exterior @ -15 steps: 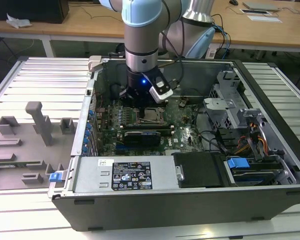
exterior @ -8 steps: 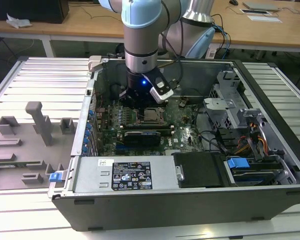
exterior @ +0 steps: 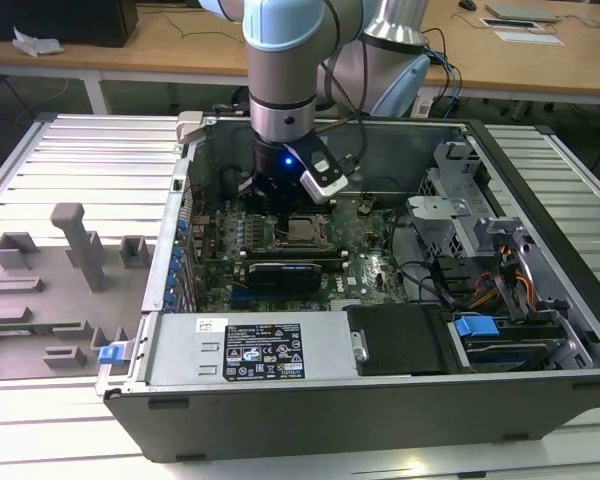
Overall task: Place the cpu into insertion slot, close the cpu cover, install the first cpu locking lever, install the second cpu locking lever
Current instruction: 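Close the cpu cover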
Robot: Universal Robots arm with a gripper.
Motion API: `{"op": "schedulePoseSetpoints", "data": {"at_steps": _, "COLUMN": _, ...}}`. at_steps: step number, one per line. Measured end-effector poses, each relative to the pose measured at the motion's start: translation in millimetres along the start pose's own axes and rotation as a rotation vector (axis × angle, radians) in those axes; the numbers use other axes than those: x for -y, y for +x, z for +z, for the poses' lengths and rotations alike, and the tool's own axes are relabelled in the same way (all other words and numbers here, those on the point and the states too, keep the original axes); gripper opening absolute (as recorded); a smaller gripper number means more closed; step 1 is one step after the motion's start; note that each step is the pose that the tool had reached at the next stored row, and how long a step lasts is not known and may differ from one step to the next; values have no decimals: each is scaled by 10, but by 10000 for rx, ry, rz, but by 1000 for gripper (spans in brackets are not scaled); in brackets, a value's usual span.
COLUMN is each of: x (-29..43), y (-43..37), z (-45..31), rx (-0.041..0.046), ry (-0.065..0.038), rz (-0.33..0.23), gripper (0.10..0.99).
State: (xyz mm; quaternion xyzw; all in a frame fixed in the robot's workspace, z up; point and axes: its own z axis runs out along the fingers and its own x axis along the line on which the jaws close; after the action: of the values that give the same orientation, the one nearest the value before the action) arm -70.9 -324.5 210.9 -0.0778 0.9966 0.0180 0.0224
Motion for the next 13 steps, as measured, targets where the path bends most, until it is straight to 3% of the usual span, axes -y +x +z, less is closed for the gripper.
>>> {"op": "schedulePoseSetpoints", "data": {"at_steps": 3, "x": 5, "y": -28, "z": 0, "rx": -49, "ry": 21, "rz": 1, "gripper": 106}}
{"op": "schedulePoseSetpoints", "data": {"at_steps": 6, "x": 19, "y": -119, "z": 4, "rx": -165, "ry": 36, "rz": 4, "gripper": 106}}
{"op": "schedulePoseSetpoints", "data": {"at_steps": 8, "x": 39, "y": -246, "z": 9, "rx": -334, "ry": 29, "rz": 10, "gripper": 106}}
{"op": "schedulePoseSetpoints", "data": {"at_steps": 9, "x": 43, "y": -271, "z": 10, "rx": -369, "ry": 26, "rz": 10, "gripper": 106}}
{"op": "schedulePoseSetpoints", "data": {"at_steps": 11, "x": 48, "y": -299, "z": 9, "rx": -430, "ry": 34, "rz": 12, "gripper": 106}}
{"op": "schedulePoseSetpoints", "data": {"at_steps": 13, "x": 46, "y": -302, "z": -49, "rx": -434, "ry": 40, "rz": 13, "gripper": 106}}
